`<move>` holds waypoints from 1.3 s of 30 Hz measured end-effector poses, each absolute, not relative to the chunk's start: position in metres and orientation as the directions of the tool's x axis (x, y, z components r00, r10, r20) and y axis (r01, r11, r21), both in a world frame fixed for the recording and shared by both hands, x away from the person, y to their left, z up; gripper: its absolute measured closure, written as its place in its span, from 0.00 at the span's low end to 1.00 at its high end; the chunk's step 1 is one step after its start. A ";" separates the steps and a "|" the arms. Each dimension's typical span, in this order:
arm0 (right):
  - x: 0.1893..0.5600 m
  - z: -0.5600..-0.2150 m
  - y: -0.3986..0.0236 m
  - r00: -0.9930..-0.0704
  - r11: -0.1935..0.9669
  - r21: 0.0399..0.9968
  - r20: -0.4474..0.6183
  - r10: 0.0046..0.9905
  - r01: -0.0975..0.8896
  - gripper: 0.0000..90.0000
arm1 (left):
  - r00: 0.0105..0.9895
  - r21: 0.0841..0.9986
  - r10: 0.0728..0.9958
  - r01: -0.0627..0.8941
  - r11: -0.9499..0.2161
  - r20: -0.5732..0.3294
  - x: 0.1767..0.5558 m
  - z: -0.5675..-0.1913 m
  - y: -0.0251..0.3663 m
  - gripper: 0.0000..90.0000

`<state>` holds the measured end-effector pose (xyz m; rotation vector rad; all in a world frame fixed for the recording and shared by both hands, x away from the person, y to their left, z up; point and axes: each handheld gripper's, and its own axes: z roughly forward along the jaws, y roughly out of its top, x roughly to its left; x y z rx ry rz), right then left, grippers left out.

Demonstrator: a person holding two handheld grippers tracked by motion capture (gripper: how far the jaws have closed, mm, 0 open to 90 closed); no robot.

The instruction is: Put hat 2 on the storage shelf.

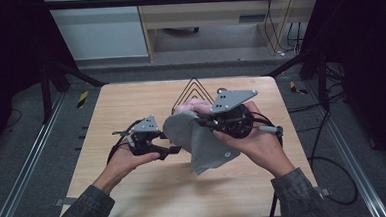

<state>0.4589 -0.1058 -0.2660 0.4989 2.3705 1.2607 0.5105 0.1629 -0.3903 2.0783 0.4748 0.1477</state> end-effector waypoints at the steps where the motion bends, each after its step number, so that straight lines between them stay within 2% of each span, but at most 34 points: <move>1: 0.460 -0.267 -0.106 -0.852 0.528 0.841 -0.185 0.489 0.120 0.96 | 0.917 0.845 0.392 0.269 -0.462 -0.077 0.511 -0.390 0.162 0.56; 4: 0.461 -0.268 -0.107 -0.849 0.528 0.840 -0.184 0.495 0.125 0.96 | 0.916 0.838 0.396 0.263 -0.478 -0.062 0.512 -0.386 0.159 0.76; 6: 0.461 -0.268 -0.110 -0.844 0.521 0.843 -0.181 0.505 0.131 0.96 | 0.920 0.842 0.388 0.256 -0.475 -0.060 0.512 -0.383 0.159 0.85; 9: 0.462 -0.269 -0.117 -0.835 0.512 0.847 -0.174 0.522 0.143 0.96 | 0.922 0.828 0.385 0.245 -0.504 -0.039 0.510 -0.373 0.157 0.94; 16: 0.467 -0.268 -0.133 -0.816 0.506 0.844 -0.159 0.555 0.179 0.96 | 0.936 0.759 0.351 0.210 -0.617 0.027 0.510 -0.338 0.154 0.95; 23: 0.475 -0.268 -0.145 -0.813 0.487 0.848 -0.127 0.568 0.208 0.96 | 0.935 0.730 0.351 0.208 -0.651 0.047 0.515 -0.311 0.155 0.95; 39: 0.478 -0.255 -0.149 -0.808 0.471 0.856 -0.117 0.577 0.213 0.96 | 0.944 0.669 0.311 0.160 -0.726 0.113 0.514 -0.275 0.152 0.95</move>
